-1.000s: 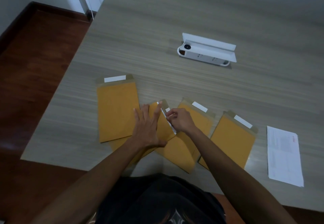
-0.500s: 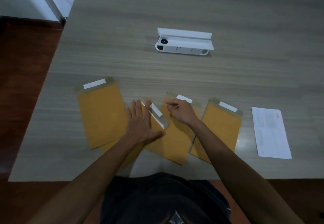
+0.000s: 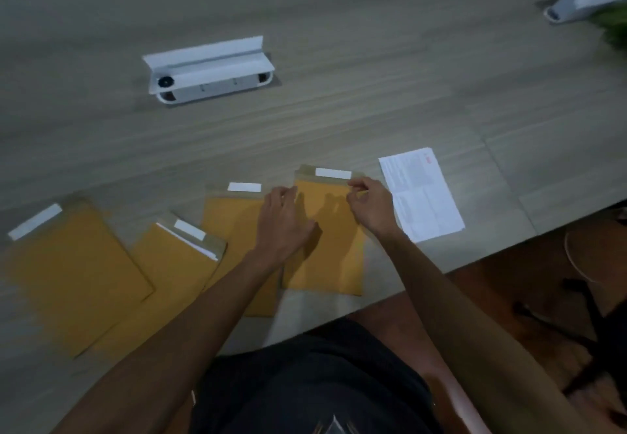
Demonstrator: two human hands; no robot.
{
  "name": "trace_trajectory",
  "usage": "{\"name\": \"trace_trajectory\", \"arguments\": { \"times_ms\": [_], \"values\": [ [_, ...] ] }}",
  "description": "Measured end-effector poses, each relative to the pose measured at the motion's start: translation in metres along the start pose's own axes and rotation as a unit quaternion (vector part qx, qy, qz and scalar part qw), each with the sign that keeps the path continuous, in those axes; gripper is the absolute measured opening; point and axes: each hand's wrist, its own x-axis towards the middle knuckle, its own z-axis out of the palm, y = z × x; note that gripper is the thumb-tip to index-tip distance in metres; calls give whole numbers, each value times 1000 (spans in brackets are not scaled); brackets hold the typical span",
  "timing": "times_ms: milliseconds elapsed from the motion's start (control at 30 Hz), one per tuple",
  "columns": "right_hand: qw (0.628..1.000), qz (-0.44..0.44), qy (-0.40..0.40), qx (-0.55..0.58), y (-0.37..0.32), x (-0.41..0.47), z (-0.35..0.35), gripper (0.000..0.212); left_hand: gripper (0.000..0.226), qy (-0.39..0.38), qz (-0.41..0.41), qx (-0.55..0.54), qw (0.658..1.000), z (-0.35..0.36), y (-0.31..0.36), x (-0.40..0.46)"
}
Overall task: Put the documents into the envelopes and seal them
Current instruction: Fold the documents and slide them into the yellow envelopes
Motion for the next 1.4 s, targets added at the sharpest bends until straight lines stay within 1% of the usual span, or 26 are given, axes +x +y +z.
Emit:
{"name": "trace_trajectory", "arguments": {
  "times_ms": [167, 267, 367, 467, 533, 567, 600, 633, 667, 733, 800, 933, 1000, 1133, 1200, 1267, 1333, 1400],
  "values": [
    [996, 52, 69, -32, 57, 21, -57, 40, 66, -43, -11, -80, 996, 38, 68, 23],
    [989, 89, 101, -66, 90, 37, -88, 51, 61, -66, -44, -163, 983, 60, 109, 36],
    [982, 140, 96, -85, 115, 52, -115, 65, 62, -75, -88, -213, 970, 80, 142, 48],
    [982, 153, 73, -79, 132, 67, -129, 70, 65, -78, -122, -245, 959, 95, 163, 55],
    [985, 150, 54, -67, 137, 77, -134, 68, 58, -69, -129, -255, 956, 103, 174, 59],
    [986, 153, 45, -57, 138, 82, -136, 63, 56, -64, -132, -255, 956, 107, 180, 61],
    [986, 155, 34, -55, 138, 86, -137, 51, 55, -59, -135, -253, 956, 109, 184, 62],
    [986, 156, 21, -60, 137, 89, -138, 34, 55, -51, -140, -250, 957, 110, 188, 63],
    [986, 154, 10, -62, 137, 91, -140, 25, 56, -43, -143, -246, 958, 112, 191, 64],
    [987, 150, 1, -57, 134, 95, -140, 36, 55, -30, -151, -246, 957, 114, 194, 65],
    [986, 157, -3, -52, 132, 99, -141, 40, 52, -21, -161, -250, 955, 115, 197, 65],
    [984, 174, -25, -35, 136, 106, -136, 28, 56, -18, -180, -248, 952, 117, 197, 66],
    [982, 182, -30, -26, 139, 110, -132, 21, 54, -15, -182, -248, 951, 118, 198, 66],
    [974, 219, -23, -45, 141, 110, -127, 36, 50, 0, -168, -233, 958, 120, 198, 64],
    [974, 220, -18, -53, 140, 110, -124, 38, 51, 3, -171, -238, 956, 121, 197, 65],
    [975, 217, -14, -32, 140, 110, -119, 41, 52, 5, -173, -240, 955, 121, 197, 66],
    [976, 217, -13, -10, 137, 109, -119, 39, 52, 4, -173, -244, 954, 121, 198, 66],
    [974, 227, -20, 13, 134, 108, -122, 31, 52, 2, -175, -247, 953, 120, 198, 67]
  ]
}}
